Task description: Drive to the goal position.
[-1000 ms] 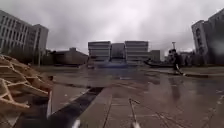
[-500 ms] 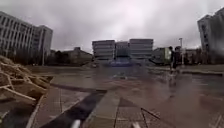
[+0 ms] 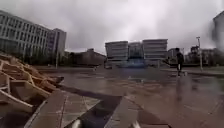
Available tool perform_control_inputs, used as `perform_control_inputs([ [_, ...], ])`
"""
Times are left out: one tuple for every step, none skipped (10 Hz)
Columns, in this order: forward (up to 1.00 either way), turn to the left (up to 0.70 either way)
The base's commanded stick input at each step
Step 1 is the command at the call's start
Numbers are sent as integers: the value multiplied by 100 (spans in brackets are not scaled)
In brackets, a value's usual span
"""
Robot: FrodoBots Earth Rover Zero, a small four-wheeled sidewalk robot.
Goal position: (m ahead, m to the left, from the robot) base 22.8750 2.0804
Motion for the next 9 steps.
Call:
perform_control_inputs([
  [100,1],
  [100,1],
  [100,1],
  [100,1],
  [100,1],
  [100,2],
  [100,1],
  [100,1],
  [100,-3],
])
